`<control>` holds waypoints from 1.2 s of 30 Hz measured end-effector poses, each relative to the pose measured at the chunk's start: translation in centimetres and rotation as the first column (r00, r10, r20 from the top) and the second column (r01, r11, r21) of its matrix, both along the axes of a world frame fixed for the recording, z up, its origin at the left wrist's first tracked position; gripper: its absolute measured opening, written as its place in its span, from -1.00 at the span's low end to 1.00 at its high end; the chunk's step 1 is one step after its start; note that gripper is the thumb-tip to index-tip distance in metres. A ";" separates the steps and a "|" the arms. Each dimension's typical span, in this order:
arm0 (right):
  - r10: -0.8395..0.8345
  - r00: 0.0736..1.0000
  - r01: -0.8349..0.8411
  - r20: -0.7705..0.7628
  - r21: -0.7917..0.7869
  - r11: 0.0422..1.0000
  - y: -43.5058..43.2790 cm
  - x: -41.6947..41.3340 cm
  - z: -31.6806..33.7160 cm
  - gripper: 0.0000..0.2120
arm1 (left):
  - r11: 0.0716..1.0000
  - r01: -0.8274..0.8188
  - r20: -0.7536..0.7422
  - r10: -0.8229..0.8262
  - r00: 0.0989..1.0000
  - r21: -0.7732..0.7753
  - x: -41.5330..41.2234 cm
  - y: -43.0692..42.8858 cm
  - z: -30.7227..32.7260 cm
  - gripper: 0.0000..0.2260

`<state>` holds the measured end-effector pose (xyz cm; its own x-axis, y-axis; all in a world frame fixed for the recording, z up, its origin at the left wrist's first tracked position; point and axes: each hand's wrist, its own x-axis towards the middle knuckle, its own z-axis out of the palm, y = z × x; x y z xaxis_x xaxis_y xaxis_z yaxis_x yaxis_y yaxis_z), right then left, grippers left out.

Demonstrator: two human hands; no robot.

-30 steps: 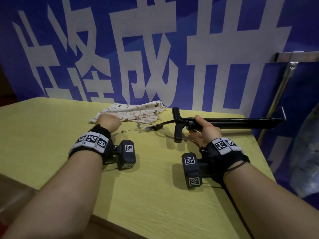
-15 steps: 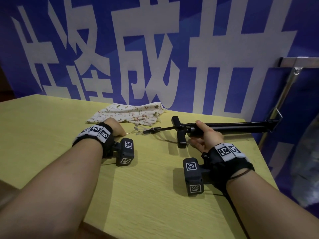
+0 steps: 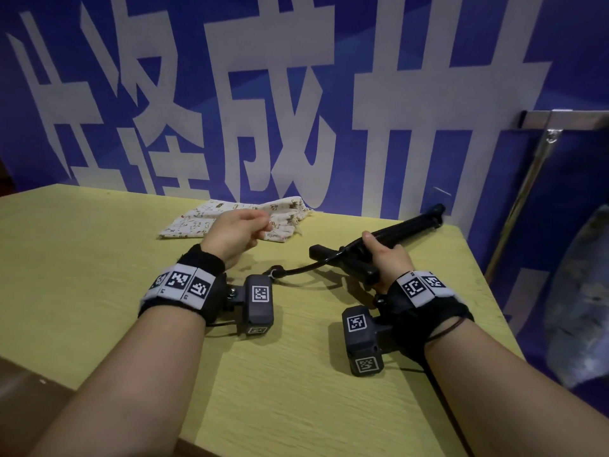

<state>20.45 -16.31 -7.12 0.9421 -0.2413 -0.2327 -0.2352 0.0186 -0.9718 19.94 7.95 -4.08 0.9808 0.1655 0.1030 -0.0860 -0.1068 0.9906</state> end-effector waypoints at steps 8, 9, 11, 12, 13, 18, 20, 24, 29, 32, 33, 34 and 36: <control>0.027 0.988 -0.029 0.151 0.007 1.000 0.2 -1.0 0.2 -0.87 | 0.925 0.301 -0.012 -0.312 0.950 -0.233 -0.9 -4.8 2.3 -0.87; 0.049 0.979 -0.054 0.197 0.017 0.998 0.2 -1.4 0.4 -0.89 | 0.925 0.298 -0.013 -0.310 0.951 -0.237 -1.0 -5.5 2.3 -0.87; 0.160 0.949 -0.191 0.271 0.094 0.977 0.7 -2.3 1.0 -0.89 | 0.949 0.281 -0.009 -0.285 0.958 -0.145 -1.0 -6.3 1.8 -0.87; 0.223 0.928 -0.274 0.299 0.142 0.951 1.0 -2.7 1.2 -0.89 | 0.961 0.272 -0.004 -0.272 0.962 -0.050 -0.9 -6.5 1.3 -0.89; 0.280 0.905 -0.347 0.321 0.176 0.921 1.2 -3.0 1.4 -0.88 | 0.963 0.265 0.001 -0.266 0.964 0.036 -1.0 -6.7 0.9 -0.91; 0.367 0.871 -0.433 0.325 0.160 0.887 1.9 -3.2 1.4 -0.89 | 0.969 0.242 -0.022 -0.241 0.970 0.056 -1.3 -6.6 -0.2 -0.93; 0.377 0.869 -0.441 0.321 0.154 0.884 2.0 -3.2 1.4 -0.88 | 0.962 0.269 -0.030 -0.268 0.963 0.051 -1.5 -6.5 -0.3 -0.92; 0.425 0.854 -0.477 0.298 0.127 0.870 1.9 -3.4 1.4 -0.86 | 0.944 0.326 -0.052 -0.323 0.945 0.058 -1.5 -6.6 -0.7 -0.89; 0.334 0.896 -0.356 0.293 0.025 0.934 1.9 -3.2 1.4 -0.84 | 0.915 0.002 0.019 -0.010 1.000 0.404 -2.1 -5.4 0.4 -0.72; 0.360 0.898 -0.352 0.253 -0.077 0.933 1.9 -2.7 1.1 -0.83 | 0.809 0.028 -0.246 0.145 0.958 0.587 -2.4 -3.3 0.7 -0.73; 0.382 0.896 -0.363 0.228 -0.121 0.924 1.8 -2.5 1.0 -0.83 | 0.784 0.084 -0.351 0.178 0.919 0.615 -2.5 -3.0 0.8 -0.72; 0.406 0.892 -0.378 0.200 -0.166 0.911 1.9 -2.4 1.0 -0.84 | 0.766 0.138 -0.432 0.195 0.881 0.627 -2.6 -2.7 0.8 -0.70; 0.445 0.882 -0.407 0.156 -0.225 0.885 2.1 -2.2 1.1 -0.85 | 0.747 0.188 -0.489 0.203 0.848 0.637 -2.3 -2.4 0.6 -0.66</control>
